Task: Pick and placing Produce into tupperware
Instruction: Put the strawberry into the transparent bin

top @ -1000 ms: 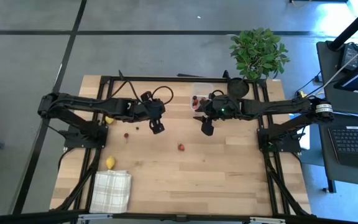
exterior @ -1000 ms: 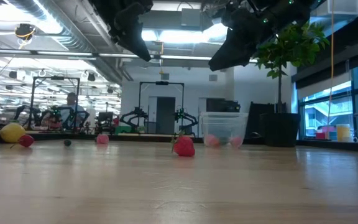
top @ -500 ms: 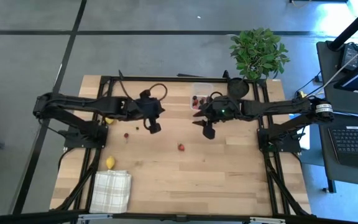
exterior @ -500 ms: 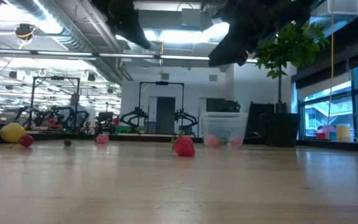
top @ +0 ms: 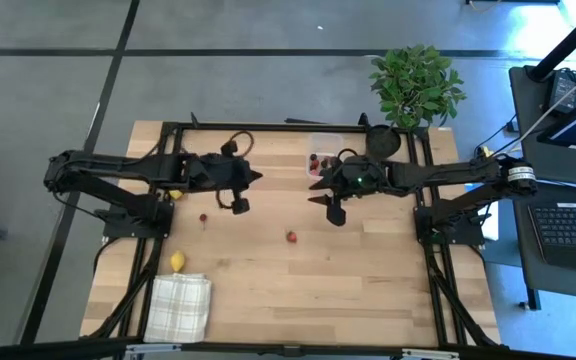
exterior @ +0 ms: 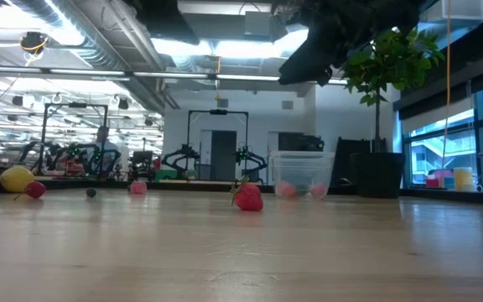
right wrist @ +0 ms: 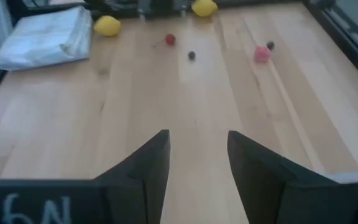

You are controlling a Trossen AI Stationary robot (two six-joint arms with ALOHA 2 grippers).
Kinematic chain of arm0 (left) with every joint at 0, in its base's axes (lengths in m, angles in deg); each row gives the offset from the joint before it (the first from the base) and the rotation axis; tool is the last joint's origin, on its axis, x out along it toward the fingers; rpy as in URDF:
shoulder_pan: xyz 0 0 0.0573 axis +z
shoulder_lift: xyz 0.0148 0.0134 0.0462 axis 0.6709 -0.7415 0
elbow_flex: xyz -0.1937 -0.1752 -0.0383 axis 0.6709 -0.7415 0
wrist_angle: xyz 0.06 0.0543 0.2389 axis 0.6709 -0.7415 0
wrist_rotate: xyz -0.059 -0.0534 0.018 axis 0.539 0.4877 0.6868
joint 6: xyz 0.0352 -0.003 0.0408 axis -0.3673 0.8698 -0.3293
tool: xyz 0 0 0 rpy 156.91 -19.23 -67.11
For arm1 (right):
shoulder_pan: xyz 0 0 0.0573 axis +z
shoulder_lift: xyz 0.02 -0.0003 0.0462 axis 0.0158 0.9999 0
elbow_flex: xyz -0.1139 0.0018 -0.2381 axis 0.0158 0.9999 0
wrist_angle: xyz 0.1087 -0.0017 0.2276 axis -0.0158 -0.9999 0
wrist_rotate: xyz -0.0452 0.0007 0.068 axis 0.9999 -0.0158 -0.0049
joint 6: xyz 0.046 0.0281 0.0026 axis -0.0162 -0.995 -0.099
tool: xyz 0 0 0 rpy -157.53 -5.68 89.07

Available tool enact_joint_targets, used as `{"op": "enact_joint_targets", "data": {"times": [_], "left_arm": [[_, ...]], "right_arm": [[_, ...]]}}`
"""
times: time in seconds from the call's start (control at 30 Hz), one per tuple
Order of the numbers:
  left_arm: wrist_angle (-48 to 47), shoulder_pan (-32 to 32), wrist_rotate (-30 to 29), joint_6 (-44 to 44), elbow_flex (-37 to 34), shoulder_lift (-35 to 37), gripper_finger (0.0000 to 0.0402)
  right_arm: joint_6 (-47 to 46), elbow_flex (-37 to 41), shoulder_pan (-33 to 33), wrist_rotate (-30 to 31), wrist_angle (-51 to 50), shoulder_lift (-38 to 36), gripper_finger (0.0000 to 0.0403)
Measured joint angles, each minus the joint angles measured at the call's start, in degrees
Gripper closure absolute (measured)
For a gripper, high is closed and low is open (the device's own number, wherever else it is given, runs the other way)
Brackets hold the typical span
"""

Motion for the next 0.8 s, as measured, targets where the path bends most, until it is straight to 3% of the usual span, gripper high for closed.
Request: {"op": "enact_joint_targets", "data": {"times": [0.13,0.33,0.53,0.8], "left_arm": [[9.4,2.3,10.7,-3.1,-7.0,6.0,0.04],[18.7,4.1,11.6,-3.3,-19.3,13.0,0.04],[32.4,4.1,13.1,-3.1,-30.3,14.6,0.04],[46.8,4.1,13.7,-0.3,-42.0,14.6,0.04]], "right_arm": [[1.5,0.0,0.8,-0.1,1.7,0.0,0.0239],[1.6,0.0,0.7,0.0,2.9,0.0,0.0239],[1.6,0.0,1.2,0.0,4.0,0.0,0.0233],[1.8,0.0,2.1,0.0,4.9,4.7,0.0133]]}}
